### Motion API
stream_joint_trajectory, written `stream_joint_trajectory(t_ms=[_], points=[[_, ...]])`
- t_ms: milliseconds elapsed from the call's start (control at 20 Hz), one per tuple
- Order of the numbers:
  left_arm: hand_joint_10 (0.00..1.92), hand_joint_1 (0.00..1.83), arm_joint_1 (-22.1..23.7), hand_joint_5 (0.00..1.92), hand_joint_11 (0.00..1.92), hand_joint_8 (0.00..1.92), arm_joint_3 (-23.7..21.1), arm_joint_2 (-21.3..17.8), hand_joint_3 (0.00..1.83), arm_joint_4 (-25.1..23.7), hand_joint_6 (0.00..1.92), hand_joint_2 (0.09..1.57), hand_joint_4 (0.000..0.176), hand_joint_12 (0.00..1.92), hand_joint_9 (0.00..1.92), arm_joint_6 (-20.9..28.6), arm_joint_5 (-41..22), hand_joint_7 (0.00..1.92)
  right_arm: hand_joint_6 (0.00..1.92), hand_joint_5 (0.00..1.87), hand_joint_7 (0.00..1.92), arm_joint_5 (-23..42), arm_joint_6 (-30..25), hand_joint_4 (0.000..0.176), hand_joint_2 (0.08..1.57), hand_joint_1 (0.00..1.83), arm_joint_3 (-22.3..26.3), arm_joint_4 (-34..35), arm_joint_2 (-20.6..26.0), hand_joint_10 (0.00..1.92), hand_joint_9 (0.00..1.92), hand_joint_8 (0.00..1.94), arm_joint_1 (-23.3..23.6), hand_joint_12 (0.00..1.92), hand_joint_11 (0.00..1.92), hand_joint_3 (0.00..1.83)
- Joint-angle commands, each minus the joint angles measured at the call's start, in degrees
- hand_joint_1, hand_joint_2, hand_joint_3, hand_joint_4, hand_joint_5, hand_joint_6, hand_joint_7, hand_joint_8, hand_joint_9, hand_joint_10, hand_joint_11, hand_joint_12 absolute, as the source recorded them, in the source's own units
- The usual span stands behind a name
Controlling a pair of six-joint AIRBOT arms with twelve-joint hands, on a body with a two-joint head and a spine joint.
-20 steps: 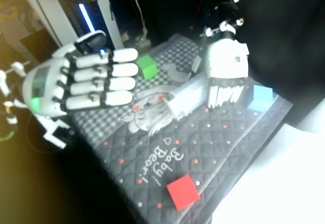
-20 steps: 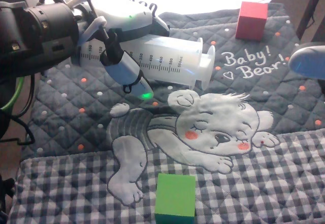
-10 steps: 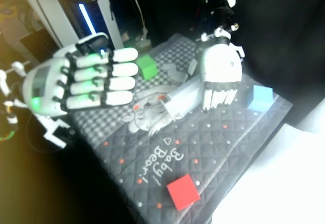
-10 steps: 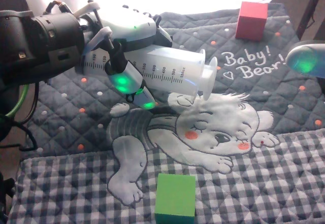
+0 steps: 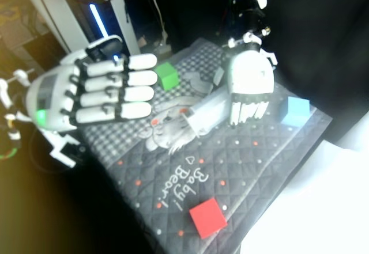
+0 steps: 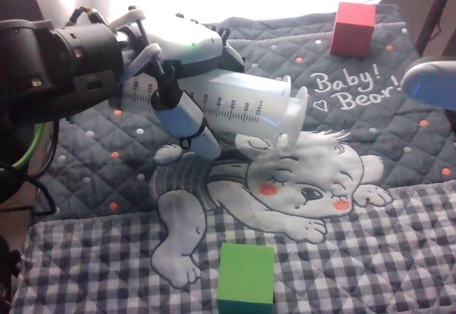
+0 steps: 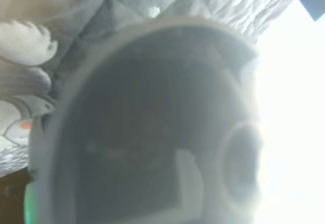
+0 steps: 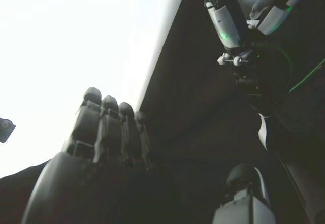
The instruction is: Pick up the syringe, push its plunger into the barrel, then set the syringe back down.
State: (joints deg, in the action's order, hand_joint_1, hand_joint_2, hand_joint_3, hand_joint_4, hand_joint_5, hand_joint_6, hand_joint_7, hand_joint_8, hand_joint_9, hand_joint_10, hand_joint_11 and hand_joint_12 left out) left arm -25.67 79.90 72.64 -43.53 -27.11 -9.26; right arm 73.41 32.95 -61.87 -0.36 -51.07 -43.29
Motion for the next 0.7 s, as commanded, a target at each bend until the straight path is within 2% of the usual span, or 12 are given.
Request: stream_joint_trajectory(t_ms=[0,150,200,250,300,350,400,450,500,550,600,650], points=[[1.92,1.02,0.4,0.94,1.38,1.92,-0.2,-0.1,0.03,0.6,1.92,1.25,0.000,1.92,1.30,0.3,-5.0,1.17,0.00,0.00,0.00,7.2,-0.2,0.000,0.91,0.04,0.1,1.3,0.4,0.00,0.00,0.00,0.8,0.00,0.00,0.01],[1.92,1.00,0.1,0.93,1.36,1.92,-0.3,-0.1,0.02,0.6,1.92,1.26,0.000,1.92,1.26,0.3,-5.0,1.09,0.00,0.00,0.00,7.2,-0.2,0.000,0.91,0.08,0.1,1.3,0.4,0.00,0.00,0.00,0.8,0.00,0.00,0.01],[1.92,0.96,0.0,0.90,1.28,1.92,-0.3,-0.1,0.01,0.6,1.92,1.27,0.000,1.92,1.18,0.3,-5.0,1.02,0.00,0.00,0.00,7.2,-0.2,0.000,0.90,0.08,0.1,1.3,0.4,0.00,0.00,0.00,0.8,0.00,0.00,0.01],[1.92,0.87,-0.1,0.87,1.07,1.87,-0.3,-0.1,0.01,0.6,1.82,1.30,0.000,1.92,1.03,0.3,-5.0,0.92,0.00,0.00,0.00,7.2,-0.2,0.000,0.89,0.08,0.0,1.3,0.4,0.00,0.00,0.00,0.8,0.00,0.00,0.00],[1.92,0.85,-0.1,0.89,0.95,1.81,-0.4,-0.1,0.01,0.6,1.72,1.30,0.000,1.92,0.97,0.3,-5.1,0.91,0.00,0.00,0.00,7.2,-0.2,0.000,0.87,0.05,0.0,1.3,0.4,0.00,0.00,0.00,0.8,0.00,0.00,0.00],[1.74,0.92,-0.2,0.75,0.65,1.55,-0.4,-0.1,0.00,0.6,1.52,1.29,0.000,1.92,0.79,0.3,-5.1,0.82,0.00,0.00,0.00,7.2,-0.2,0.000,0.89,0.07,0.0,1.3,0.4,0.00,0.00,0.00,0.8,0.00,0.00,0.00],[1.53,0.93,-0.2,0.73,0.51,1.28,-0.3,-0.1,0.00,0.6,1.44,1.27,0.040,1.87,0.74,0.3,-5.1,0.81,0.00,0.00,0.00,7.2,-0.2,0.000,0.89,0.08,0.0,1.3,0.4,0.00,0.00,0.00,0.8,0.00,0.00,0.00],[1.00,0.92,-0.2,0.72,0.41,0.76,-0.4,-0.1,0.00,0.5,1.42,1.27,0.052,1.56,0.74,0.3,-5.1,0.84,0.00,0.00,0.00,7.2,-0.2,0.000,0.88,0.08,0.0,1.3,0.4,0.00,0.00,0.00,0.8,0.00,0.00,0.00],[0.56,0.91,-0.3,0.70,0.33,0.34,-0.4,-0.1,0.00,0.4,1.44,1.28,0.062,1.37,0.78,0.3,-5.1,0.91,0.00,0.00,0.00,7.2,-0.2,0.000,0.87,0.07,0.0,1.3,0.4,0.00,0.00,0.00,0.8,0.00,0.00,0.00],[0.27,0.63,-0.3,0.78,0.29,0.12,-0.4,-0.1,0.01,0.4,0.94,1.33,0.000,1.26,0.82,0.3,-5.1,0.92,0.00,0.00,0.00,7.2,-0.2,0.000,0.87,0.06,0.0,1.3,0.4,0.00,0.00,0.00,0.8,0.00,0.00,0.00],[0.10,0.49,-0.4,0.85,0.25,0.03,-0.4,-0.1,0.01,0.4,0.52,1.35,0.000,1.14,0.81,0.3,-5.0,0.88,0.00,0.00,0.00,7.2,-0.2,0.000,0.86,0.05,0.0,1.3,0.4,0.00,0.00,0.00,0.8,0.00,0.00,0.00],[0.03,0.42,-0.4,0.88,0.21,0.01,-0.4,-0.1,0.00,0.4,0.24,1.35,0.000,1.07,0.76,0.3,-5.0,0.83,0.00,0.00,0.00,7.2,-0.2,0.000,0.87,0.08,0.0,1.3,0.4,0.00,0.00,0.00,0.8,0.00,0.00,0.00]])
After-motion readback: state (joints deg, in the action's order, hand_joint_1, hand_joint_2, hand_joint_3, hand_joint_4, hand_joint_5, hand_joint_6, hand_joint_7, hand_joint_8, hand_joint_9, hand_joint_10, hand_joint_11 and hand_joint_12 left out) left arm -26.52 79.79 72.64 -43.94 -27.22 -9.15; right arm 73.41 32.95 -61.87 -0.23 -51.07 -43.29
